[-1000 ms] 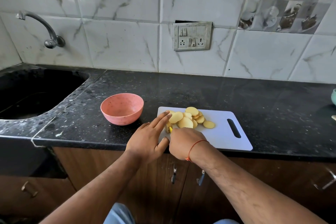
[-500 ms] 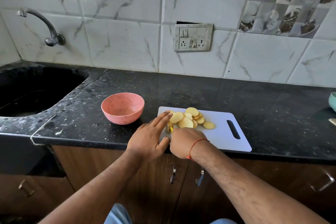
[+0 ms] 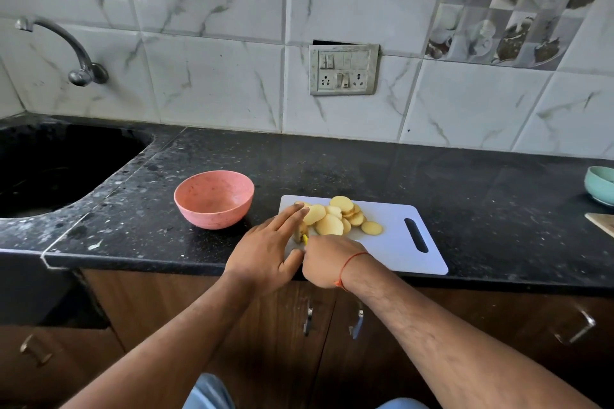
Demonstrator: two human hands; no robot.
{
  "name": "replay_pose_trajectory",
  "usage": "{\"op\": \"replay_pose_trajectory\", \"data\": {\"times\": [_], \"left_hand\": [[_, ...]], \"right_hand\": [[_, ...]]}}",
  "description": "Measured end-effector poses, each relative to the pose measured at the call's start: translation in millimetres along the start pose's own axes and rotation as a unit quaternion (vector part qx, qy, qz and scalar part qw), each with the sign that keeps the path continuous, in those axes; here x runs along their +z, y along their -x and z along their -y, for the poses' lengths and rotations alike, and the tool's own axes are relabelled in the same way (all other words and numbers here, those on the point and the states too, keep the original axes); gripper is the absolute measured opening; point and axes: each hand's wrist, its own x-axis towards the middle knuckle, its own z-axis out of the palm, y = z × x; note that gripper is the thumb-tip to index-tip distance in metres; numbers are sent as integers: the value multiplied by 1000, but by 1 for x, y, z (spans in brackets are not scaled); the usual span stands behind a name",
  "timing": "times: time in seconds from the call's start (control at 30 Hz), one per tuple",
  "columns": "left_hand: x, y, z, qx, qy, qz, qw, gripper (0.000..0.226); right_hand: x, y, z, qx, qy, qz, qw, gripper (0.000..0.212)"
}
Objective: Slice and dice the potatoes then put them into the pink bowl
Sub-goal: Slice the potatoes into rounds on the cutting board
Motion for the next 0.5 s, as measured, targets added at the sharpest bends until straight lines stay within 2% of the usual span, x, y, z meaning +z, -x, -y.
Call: {"op": "replay_pose_trajectory", "data": {"times": [0.23, 0.5], "left_hand": [[-3, -1, 1, -4, -4, 1, 1000, 80], [-2, 0, -1, -8, 3, 7, 1000, 80]], "right_hand": [[7, 10, -9, -6, 14, -9, 1000, 9], [-3, 0, -4, -9, 10, 15, 1000, 18]]}}
